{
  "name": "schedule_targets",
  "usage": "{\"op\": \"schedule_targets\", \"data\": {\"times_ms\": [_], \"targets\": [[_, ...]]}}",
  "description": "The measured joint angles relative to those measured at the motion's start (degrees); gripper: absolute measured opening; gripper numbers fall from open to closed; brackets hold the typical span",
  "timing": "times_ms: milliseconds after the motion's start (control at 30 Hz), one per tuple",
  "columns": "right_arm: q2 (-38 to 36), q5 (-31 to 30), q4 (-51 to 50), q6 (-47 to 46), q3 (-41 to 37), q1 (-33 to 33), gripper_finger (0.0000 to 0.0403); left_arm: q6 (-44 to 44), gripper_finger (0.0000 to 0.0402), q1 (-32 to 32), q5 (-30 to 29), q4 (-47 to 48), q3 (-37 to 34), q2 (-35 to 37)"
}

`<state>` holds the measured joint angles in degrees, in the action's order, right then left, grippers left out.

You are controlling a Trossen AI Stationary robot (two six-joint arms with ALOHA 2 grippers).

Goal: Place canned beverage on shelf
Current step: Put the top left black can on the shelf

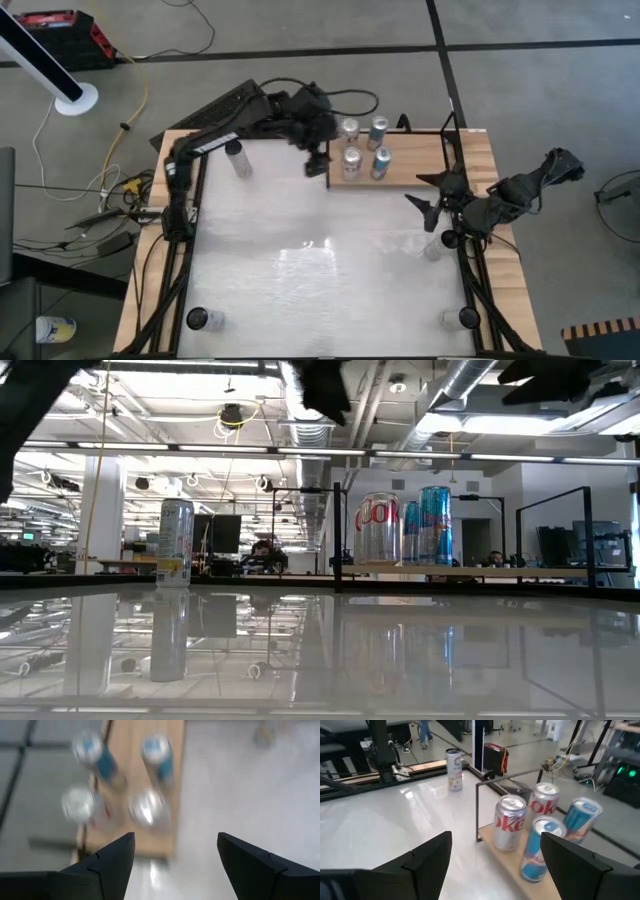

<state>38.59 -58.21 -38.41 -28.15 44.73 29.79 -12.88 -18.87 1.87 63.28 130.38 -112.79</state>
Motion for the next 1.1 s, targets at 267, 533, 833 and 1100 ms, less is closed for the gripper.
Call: {"op": "schedule_targets", "data": {"times_ms": [267,533,833,1100], "targets": [[8.7,1.9,4.7,-7.8,0.0,0.0,0.0327,5.9,0.0268,1.3,-0.9,-1.0,-26.2,20.1],[17.4,2.8,17.8,-2.9,0.0,-1.4,0.0327,12.7,0.0268,2.6,-2.7,-16.4,-56.9,48.5],[24.5,2.9,25.5,1.6,0.0,-4.2,0.0327,19.8,0.0268,0.9,-14.7,-23.6,-73.8,69.3],[29.5,8.1,25.7,1.6,0.0,-6.6,0.0327,21.9,0.0267,-9.2,-27.1,-21.2,-75.0,63.7]]}}
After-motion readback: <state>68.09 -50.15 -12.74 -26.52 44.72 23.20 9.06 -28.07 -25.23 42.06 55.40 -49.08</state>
